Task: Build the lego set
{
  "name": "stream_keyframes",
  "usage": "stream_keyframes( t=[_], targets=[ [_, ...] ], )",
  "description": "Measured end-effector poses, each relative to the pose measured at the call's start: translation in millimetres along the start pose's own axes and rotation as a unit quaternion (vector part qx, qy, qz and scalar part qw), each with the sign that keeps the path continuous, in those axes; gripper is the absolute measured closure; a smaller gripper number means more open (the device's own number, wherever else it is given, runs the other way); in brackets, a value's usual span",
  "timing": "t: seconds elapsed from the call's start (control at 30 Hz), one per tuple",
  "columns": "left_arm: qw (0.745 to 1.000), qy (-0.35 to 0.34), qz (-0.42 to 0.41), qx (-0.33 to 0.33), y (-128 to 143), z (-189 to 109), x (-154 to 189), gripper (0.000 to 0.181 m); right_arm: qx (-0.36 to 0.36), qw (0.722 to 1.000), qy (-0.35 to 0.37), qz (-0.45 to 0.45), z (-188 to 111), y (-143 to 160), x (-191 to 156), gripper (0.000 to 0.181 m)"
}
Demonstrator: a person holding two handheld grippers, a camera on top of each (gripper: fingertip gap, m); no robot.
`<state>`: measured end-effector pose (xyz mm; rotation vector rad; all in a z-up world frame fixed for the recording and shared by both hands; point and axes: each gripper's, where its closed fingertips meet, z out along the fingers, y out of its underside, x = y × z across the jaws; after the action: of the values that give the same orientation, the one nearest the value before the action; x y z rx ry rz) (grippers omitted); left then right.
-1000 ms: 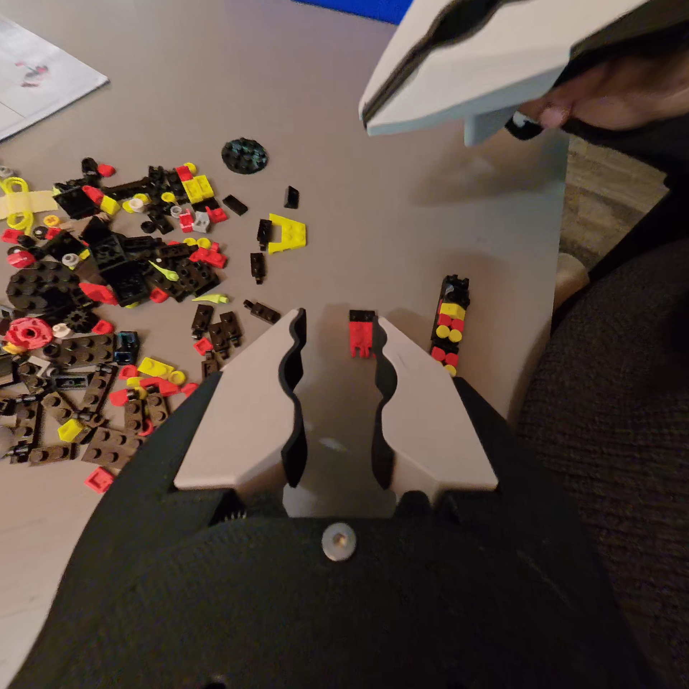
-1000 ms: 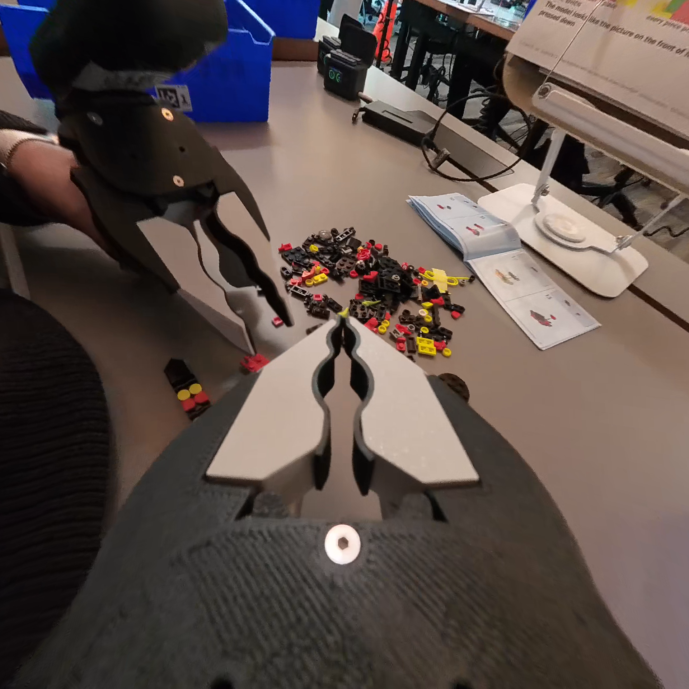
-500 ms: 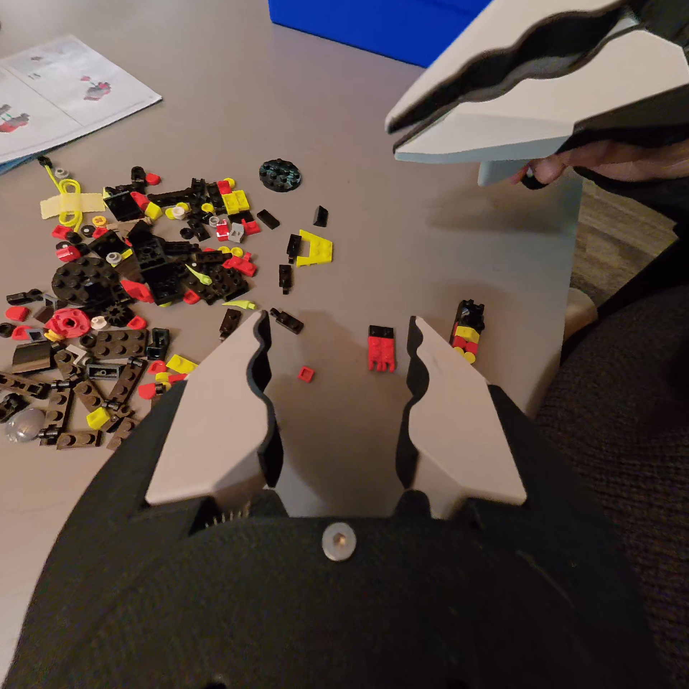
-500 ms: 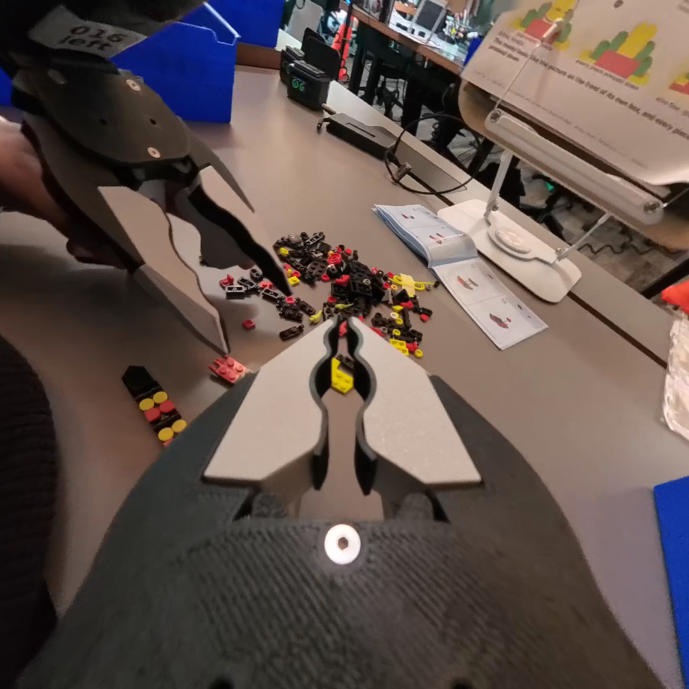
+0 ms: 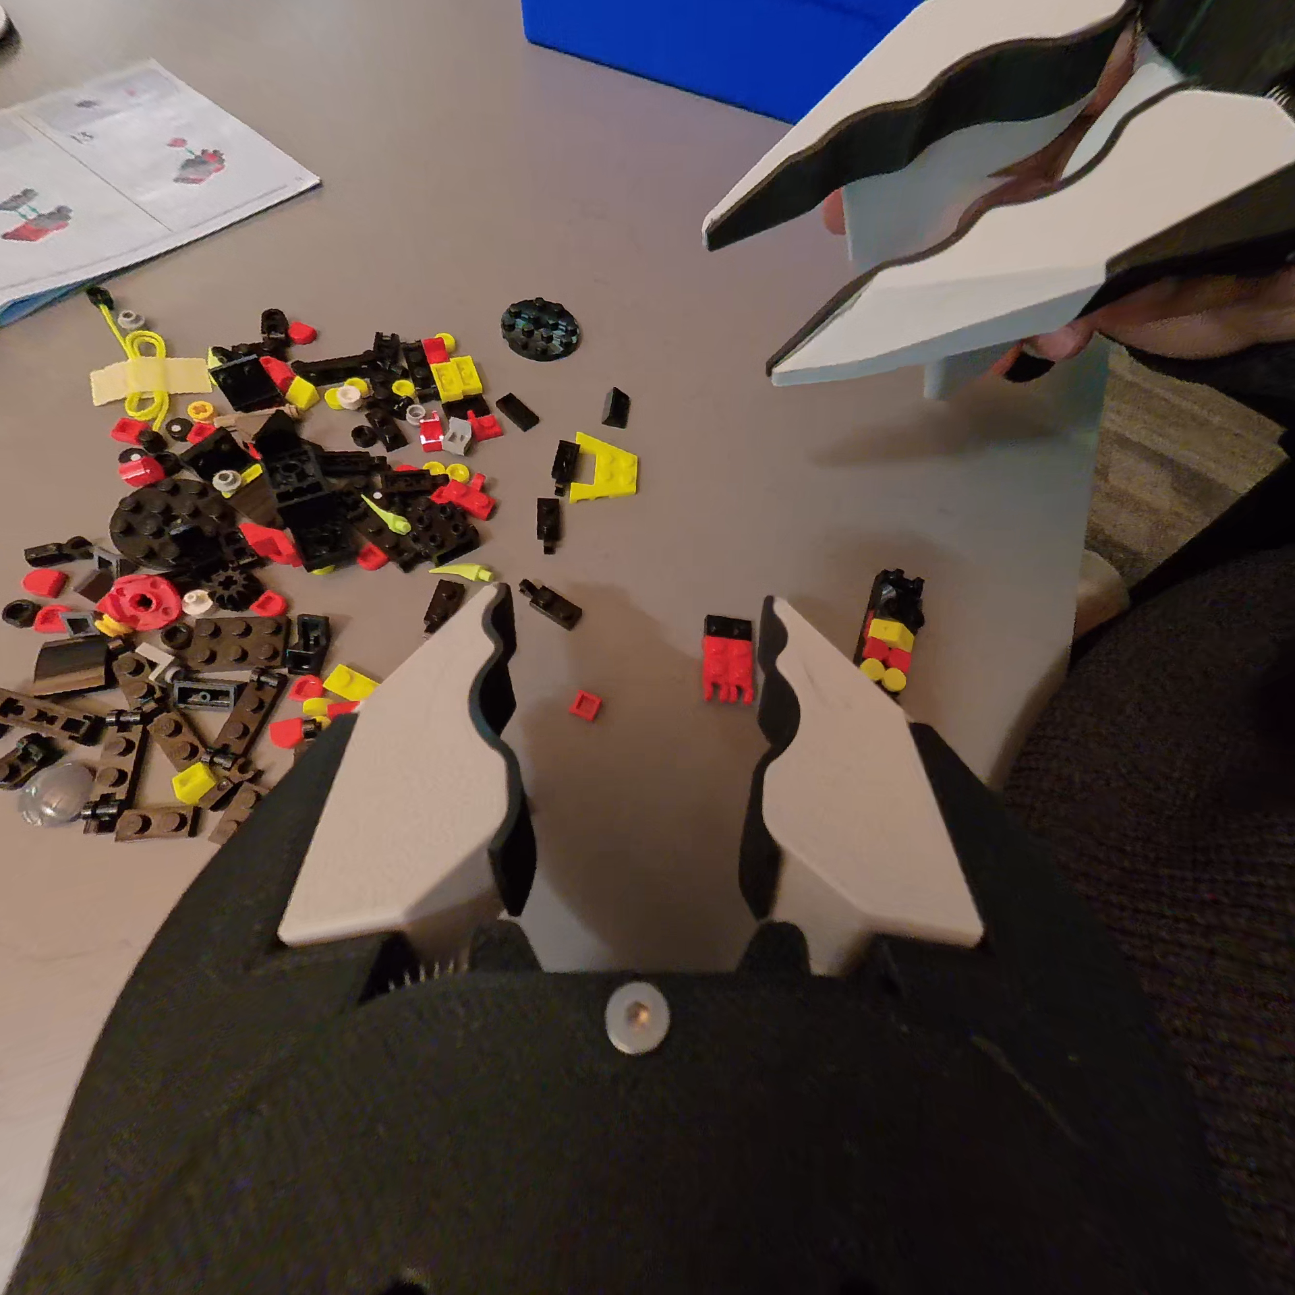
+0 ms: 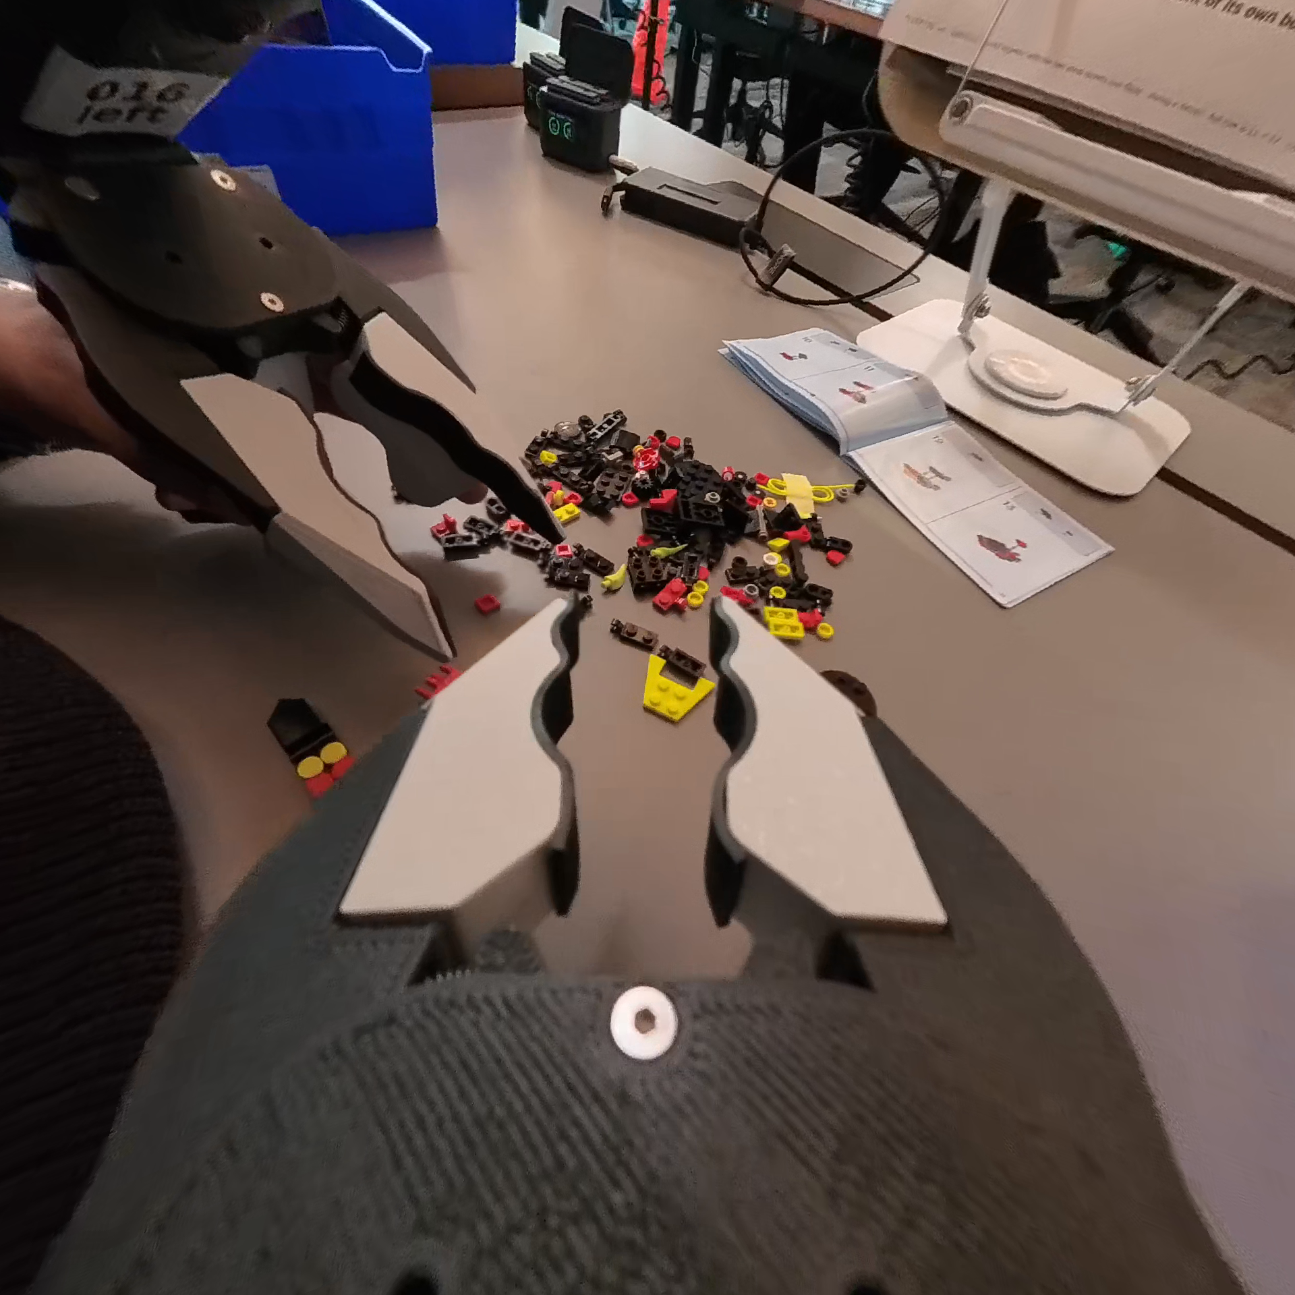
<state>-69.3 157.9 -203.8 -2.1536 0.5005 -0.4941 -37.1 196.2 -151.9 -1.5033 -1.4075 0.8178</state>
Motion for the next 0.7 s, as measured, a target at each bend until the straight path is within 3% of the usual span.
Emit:
stream_keyframes(
  t=[0.43, 0.7],
  targets=[
    [1.0, 0.005, -0.01, -0.01, 3, 3, -1, 0.114, -0.003, 0.998, -0.034, 0.058, 1, 3, 0, 0.147],
    [0.998, -0.008, 0.049, -0.045, 15, 8, 4, 0.111, -0.013, 0.996, -0.033, 0.08, 1, 8, 4, 0.151]
  ],
)
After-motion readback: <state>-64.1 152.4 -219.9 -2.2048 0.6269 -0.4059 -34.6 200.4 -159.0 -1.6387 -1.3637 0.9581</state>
